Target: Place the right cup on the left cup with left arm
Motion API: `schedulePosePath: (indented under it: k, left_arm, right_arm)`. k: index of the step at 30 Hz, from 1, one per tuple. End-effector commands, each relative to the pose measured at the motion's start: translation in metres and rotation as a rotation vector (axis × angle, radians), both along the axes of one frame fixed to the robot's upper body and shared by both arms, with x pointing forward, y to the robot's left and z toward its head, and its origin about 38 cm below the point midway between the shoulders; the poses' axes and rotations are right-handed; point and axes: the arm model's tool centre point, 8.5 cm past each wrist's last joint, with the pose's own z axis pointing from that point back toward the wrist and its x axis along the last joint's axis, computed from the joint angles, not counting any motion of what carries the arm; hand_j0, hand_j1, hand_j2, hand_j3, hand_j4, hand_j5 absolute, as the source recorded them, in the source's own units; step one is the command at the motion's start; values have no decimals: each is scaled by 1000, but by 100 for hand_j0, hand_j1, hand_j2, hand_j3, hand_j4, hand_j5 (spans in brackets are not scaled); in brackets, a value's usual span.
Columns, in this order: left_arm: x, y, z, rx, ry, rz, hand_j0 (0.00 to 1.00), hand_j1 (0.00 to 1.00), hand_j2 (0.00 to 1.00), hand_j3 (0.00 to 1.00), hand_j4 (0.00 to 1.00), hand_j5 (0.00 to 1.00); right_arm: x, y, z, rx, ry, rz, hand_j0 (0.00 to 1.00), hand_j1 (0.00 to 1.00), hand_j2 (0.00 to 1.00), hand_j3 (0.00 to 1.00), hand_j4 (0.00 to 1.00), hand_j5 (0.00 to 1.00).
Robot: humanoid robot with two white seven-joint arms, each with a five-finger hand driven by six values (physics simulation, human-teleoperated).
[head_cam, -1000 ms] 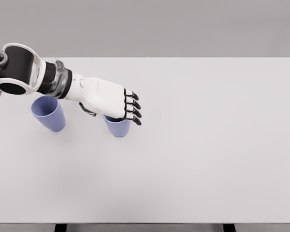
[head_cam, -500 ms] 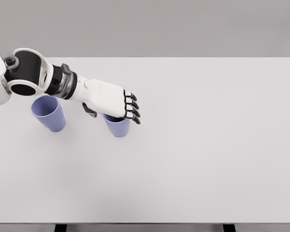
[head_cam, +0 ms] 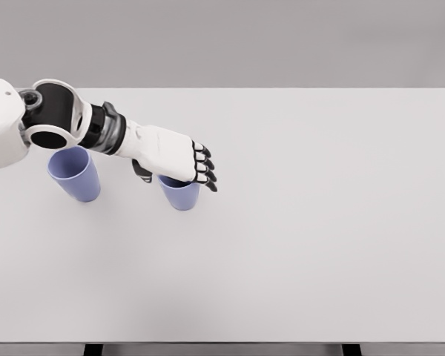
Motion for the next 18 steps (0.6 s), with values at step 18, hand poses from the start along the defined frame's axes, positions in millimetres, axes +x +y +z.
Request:
schedulePosePath:
  k: [18]
  left_arm:
    - [0, -7, -2, -2, 0, -10, 79, 79, 79, 79, 79, 79]
  right_arm:
    - [0, 0, 0, 0, 0, 0, 100, 100, 100, 100, 100, 100]
